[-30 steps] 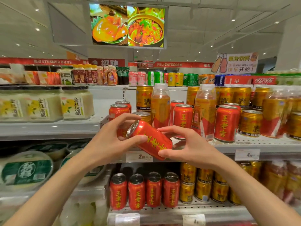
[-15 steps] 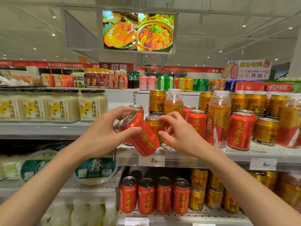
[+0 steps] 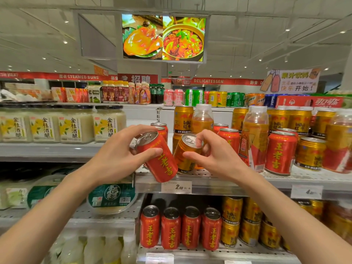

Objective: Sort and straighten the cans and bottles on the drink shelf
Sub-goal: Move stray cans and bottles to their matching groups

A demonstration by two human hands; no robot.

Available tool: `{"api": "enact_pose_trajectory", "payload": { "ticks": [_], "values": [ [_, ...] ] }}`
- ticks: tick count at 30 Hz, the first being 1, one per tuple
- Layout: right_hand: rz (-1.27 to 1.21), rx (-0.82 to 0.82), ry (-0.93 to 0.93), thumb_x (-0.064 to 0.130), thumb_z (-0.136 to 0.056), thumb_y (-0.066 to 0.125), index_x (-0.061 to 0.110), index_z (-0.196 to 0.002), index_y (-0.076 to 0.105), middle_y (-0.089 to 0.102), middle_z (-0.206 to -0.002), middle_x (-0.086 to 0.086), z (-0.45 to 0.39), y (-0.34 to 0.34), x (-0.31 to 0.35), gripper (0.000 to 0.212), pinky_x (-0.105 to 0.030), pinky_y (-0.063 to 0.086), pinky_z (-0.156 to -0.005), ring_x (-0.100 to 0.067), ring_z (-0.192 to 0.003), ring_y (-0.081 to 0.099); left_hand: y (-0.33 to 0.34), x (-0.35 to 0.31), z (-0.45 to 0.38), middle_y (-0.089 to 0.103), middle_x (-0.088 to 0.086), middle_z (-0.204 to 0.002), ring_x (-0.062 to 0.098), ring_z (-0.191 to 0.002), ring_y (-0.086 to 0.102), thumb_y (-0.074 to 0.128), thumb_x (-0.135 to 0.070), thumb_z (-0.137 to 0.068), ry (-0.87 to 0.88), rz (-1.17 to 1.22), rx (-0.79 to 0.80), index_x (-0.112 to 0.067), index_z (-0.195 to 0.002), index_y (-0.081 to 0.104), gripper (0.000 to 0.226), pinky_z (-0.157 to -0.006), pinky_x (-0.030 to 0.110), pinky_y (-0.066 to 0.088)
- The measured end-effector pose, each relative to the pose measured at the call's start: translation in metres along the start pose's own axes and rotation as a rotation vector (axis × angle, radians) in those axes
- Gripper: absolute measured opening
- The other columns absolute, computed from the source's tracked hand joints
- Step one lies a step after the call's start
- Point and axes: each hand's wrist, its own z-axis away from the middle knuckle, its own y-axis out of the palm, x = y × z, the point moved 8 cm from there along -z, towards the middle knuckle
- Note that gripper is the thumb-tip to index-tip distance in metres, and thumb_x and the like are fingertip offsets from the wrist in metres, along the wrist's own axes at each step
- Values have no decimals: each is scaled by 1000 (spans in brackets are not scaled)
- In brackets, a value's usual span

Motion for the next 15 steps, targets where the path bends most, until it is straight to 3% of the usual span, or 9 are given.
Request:
{"api": "enact_pose_trajectory", "payload": {
  "ticks": [3,9,15],
  "values": [
    [-104,5,41,35,-86,78,12,-93,51,49,-68,15,8,-13,-9,36,-10,40,-49,4,-53,51,5,-4,-5,56,-26,-125,-6,-118,52,65,-61,-82,42,-23,-12,-45,-131,55,53,-85,32,58],
    [-101,-1,100,43,-83,78,18,-89,50,58,-74,7,22,-36,-26,38,-16,45,-54,-1,-56,47,29,-22,-30,60,-12,-128,7,-114,55,61,-65,-84,136,-129,7,-36,-136,55,60,-94,36,53],
    [-113,-45,129,42,-82,79,17,-91,51,54,-72,14,34,-50,-38,39,-16,42,-53,-1,-55,45,57,-30,-58,59,-7,-134,11,-123,51,58,-61,-90,202,-365,64,-31,-143,52,61,-104,32,41]
  ]
}}
